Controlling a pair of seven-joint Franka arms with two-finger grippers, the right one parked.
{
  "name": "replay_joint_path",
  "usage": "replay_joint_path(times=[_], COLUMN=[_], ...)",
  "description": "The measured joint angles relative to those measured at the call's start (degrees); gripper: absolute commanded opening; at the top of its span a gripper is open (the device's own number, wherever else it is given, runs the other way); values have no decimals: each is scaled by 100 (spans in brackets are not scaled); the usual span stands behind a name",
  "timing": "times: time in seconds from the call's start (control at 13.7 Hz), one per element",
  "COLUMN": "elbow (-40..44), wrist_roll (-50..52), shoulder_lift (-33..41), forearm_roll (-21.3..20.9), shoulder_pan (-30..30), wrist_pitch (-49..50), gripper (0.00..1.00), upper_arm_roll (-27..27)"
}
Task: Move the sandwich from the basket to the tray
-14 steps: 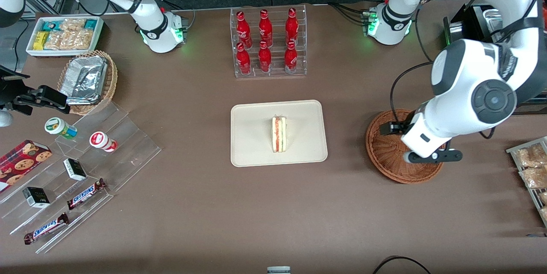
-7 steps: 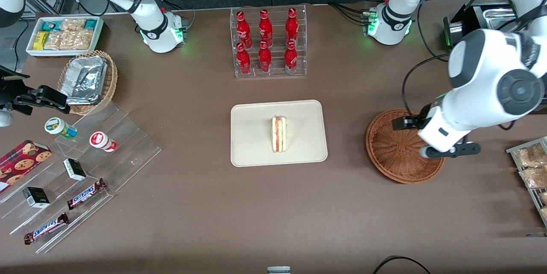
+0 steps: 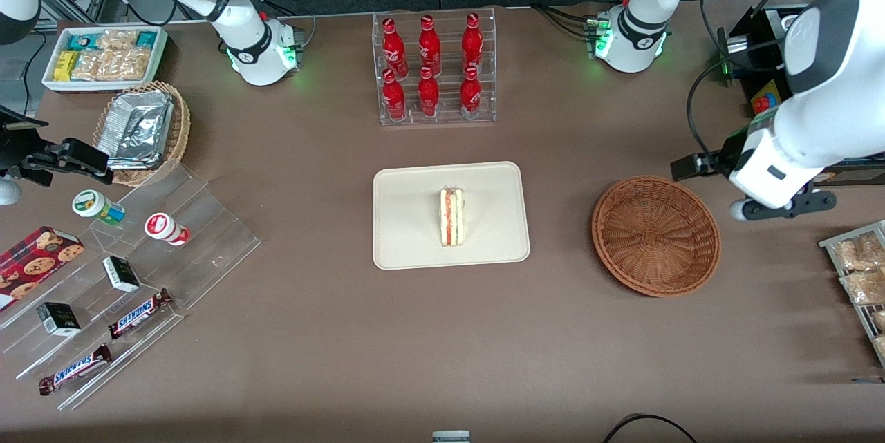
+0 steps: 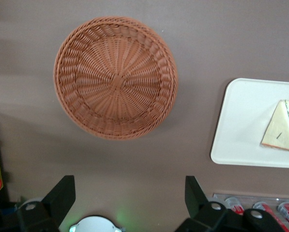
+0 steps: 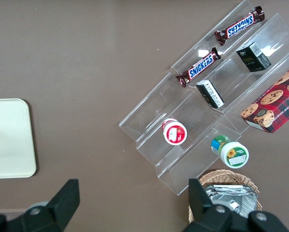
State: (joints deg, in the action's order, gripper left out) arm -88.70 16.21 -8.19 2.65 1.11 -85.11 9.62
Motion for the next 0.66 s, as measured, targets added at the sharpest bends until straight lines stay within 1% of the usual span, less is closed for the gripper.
replay_joint_path(times=[0.44,0.66], elbow=[-309,-356], wrist_roll=[0,-4], shoulder_lift=[644,749], forearm_roll=[-13,-118], shoulder_pan=[331,430], wrist_pitch=[167,165], gripper=[100,100], upper_arm_roll=[31,75])
